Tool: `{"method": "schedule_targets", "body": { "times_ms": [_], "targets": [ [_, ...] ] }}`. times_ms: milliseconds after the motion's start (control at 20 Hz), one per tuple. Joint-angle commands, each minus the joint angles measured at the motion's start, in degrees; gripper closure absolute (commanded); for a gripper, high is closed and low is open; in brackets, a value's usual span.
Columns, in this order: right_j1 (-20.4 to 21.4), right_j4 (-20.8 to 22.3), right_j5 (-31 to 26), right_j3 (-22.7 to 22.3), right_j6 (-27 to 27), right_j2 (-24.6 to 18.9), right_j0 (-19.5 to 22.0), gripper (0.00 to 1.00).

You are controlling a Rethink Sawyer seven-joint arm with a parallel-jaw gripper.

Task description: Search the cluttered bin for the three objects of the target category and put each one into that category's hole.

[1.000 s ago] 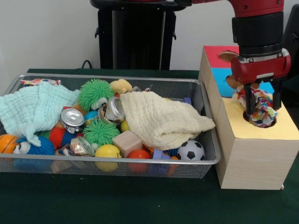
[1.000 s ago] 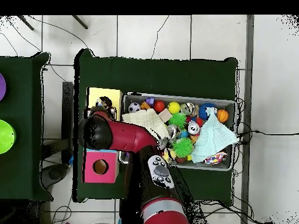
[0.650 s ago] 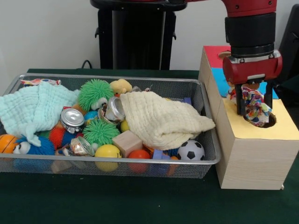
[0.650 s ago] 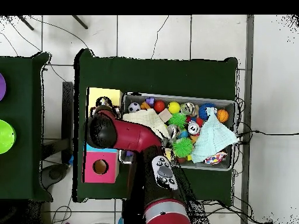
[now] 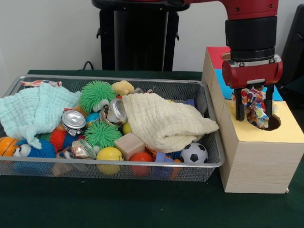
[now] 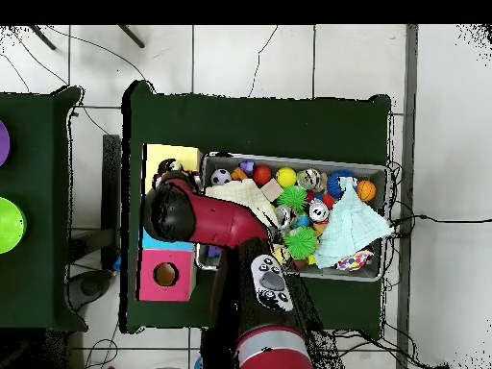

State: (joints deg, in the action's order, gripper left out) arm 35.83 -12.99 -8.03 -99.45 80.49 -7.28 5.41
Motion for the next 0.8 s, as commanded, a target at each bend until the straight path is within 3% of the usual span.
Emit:
{"method": "schedule_targets", "body": {
  "times_ms": [50,150,400,800],
  "targets": [
    [-6.4,-1.4,7.5,-0.5,15.1,-8.4,4.3,0.00],
    [-6.4,-2.1,8.0,-0.6,16.2,-8.8,3.8,0.00],
    [-5.1,-4.1,6.1,0.7,17.1,-3.3,-0.4,0.00],
    [2.4,-7.5,-13.7,5.2,17.4,8.4,-7.6,0.00]
  ]
}}
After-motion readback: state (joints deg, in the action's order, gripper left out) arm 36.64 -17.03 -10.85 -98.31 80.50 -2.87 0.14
